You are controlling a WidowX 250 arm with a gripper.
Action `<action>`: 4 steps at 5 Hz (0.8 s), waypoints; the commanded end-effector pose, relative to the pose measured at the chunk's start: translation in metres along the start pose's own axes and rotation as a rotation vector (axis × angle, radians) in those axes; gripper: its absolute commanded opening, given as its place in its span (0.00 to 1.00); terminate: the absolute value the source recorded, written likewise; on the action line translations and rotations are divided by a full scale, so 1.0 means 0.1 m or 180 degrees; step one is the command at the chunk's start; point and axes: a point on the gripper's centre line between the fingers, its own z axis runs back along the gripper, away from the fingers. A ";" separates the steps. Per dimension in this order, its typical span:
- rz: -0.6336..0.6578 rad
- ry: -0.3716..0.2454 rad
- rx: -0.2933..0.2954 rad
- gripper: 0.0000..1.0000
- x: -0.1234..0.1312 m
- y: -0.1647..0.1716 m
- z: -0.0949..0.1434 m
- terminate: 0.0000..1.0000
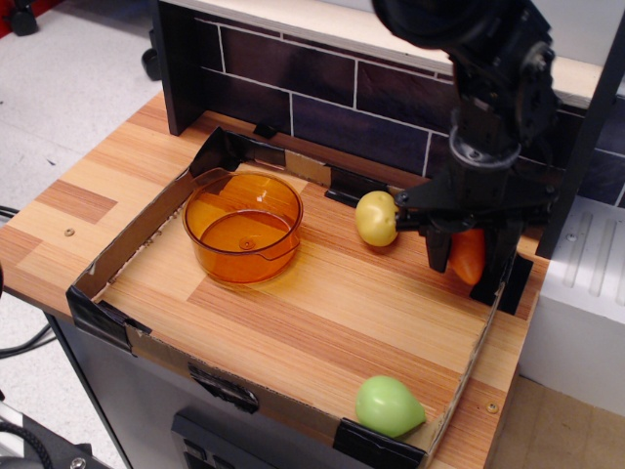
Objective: Take carrot out of pot
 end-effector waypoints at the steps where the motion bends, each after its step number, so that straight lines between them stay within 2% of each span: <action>1: 0.0106 -0.0096 -0.0093 1.00 0.01 -0.05 0.04 0.00; 3: 0.0133 -0.0047 -0.0238 1.00 -0.02 -0.05 0.20 0.00; 4: 0.0121 -0.0023 -0.0311 1.00 0.00 -0.05 0.52 0.00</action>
